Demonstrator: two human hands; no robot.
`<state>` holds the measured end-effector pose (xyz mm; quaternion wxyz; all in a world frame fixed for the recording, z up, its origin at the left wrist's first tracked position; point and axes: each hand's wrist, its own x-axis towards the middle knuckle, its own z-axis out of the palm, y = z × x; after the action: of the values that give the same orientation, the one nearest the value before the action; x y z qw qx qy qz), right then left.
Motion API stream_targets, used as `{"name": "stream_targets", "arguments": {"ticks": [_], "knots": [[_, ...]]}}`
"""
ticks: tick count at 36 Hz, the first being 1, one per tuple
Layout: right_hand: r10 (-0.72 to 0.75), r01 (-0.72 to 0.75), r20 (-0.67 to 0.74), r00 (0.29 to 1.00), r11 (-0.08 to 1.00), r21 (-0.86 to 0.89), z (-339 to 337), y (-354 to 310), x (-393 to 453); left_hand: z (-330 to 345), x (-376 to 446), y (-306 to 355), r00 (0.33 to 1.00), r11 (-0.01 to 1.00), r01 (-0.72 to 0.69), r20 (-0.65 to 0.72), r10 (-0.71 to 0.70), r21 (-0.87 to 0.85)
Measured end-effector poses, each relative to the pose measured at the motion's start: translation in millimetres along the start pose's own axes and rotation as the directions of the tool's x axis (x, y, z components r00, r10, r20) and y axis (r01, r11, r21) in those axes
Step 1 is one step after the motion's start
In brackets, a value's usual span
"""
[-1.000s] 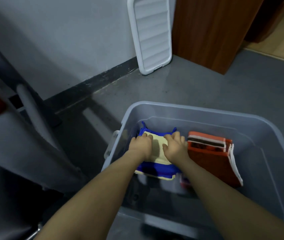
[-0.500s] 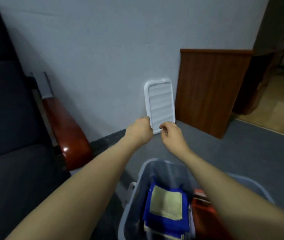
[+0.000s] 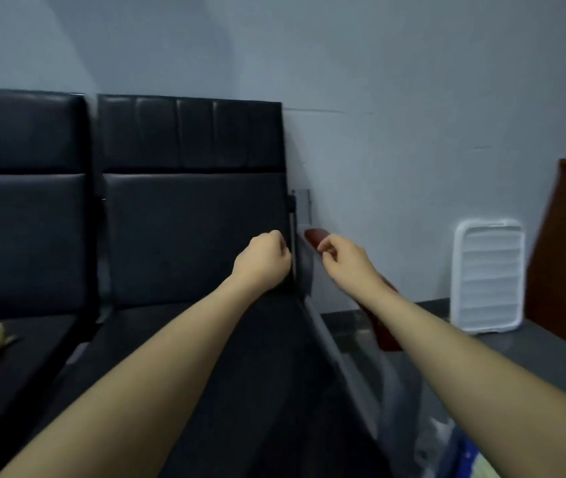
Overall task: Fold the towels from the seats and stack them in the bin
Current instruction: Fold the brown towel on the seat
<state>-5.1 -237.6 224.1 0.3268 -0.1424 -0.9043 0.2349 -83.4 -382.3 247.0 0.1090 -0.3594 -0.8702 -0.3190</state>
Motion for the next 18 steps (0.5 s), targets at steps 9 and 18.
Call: {"name": "stream_targets", "arguments": {"ticks": [9,18], "knots": [[-0.145,0.126,0.313,0.939,0.989,0.079,148.4,-122.8,1.2,-71.7,-53.6,-156.9,0.957,0.952,0.288,-0.073,-0.282,0.099],[-0.335,0.17,0.502,0.797,0.923,0.346,296.7,-247.7,-42.1,-141.0,-146.0,-304.0,0.834,0.803,0.551,-0.176,-0.523,0.228]]}}
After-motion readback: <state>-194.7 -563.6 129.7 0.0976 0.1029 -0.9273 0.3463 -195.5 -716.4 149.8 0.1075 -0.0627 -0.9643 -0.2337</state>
